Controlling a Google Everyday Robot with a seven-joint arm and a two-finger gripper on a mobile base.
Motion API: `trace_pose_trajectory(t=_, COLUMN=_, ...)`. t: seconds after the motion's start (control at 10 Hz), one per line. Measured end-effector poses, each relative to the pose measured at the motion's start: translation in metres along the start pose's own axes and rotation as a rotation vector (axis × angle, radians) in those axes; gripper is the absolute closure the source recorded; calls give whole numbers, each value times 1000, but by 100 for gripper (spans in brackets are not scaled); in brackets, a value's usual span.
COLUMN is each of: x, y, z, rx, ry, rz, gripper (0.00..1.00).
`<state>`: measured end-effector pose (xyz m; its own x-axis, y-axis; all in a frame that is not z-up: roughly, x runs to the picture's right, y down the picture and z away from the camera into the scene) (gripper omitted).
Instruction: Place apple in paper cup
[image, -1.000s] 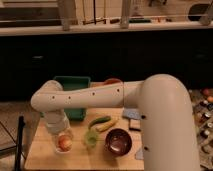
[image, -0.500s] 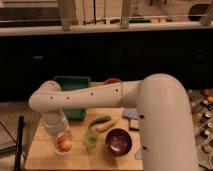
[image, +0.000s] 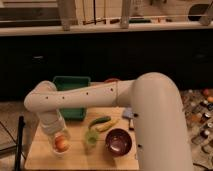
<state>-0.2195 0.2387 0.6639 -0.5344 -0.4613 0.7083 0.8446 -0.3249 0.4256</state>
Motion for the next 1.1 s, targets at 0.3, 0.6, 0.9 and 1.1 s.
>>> trace_pose_trajectory(t=0.3, x=4, y=-10, z=-1, rx=-7, ry=-4, rz=-5, gripper=98)
trace_pose_trajectory(t=0.6, x=4, y=-16, z=-2, rx=-13, ry=-9, rz=4, gripper=97)
trace_pose_trajectory(t=0.9, x=3, y=-24, z=-2, rx=-15, ry=-15, rz=13, gripper=72)
trace_pose_trajectory(t=1.1, x=2, y=-28, z=-1, rx=-14, ry=-22, rz=17, gripper=51)
